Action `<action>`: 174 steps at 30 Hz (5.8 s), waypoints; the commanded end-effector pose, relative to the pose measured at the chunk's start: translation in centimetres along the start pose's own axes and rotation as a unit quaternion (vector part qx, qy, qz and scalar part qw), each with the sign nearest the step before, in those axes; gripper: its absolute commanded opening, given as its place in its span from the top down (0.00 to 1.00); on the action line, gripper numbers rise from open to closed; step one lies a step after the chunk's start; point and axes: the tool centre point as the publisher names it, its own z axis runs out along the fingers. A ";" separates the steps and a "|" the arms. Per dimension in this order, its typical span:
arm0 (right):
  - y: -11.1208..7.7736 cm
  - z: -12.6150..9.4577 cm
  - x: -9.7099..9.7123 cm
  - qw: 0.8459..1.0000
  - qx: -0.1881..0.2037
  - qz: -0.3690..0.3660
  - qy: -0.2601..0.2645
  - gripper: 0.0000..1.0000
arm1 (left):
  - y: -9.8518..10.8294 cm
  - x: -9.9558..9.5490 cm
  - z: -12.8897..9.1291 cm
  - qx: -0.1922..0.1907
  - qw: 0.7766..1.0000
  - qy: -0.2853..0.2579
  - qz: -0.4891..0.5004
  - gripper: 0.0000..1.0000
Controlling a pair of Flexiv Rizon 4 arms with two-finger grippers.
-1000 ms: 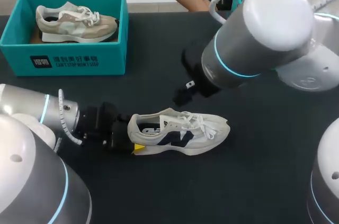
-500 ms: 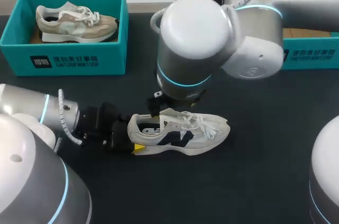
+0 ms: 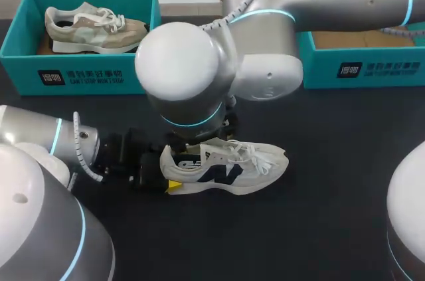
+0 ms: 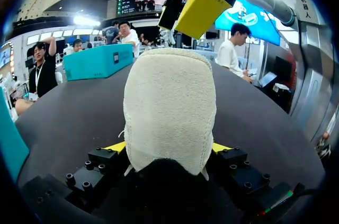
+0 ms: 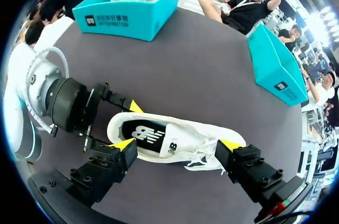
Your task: Take the shoe out of the shoebox, open the shoe tongue, remove and reinsert the insole, then place the shoe into the shoebox
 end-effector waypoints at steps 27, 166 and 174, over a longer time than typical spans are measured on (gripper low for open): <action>-1.7 6.1 -0.5 0.986 0.072 0.119 -0.097 0.00 | 0.2 0.3 0.3 -0.001 1.000 0.001 0.000 1.00; 5.1 -2.5 -2.1 0.918 -0.050 -0.388 0.069 0.00 | 0.2 0.3 0.3 -0.001 1.000 0.001 0.000 1.00; 2.9 -1.6 -1.6 0.899 -0.075 -0.420 0.097 0.00 | 0.2 0.3 0.3 -0.001 1.000 0.001 0.000 1.00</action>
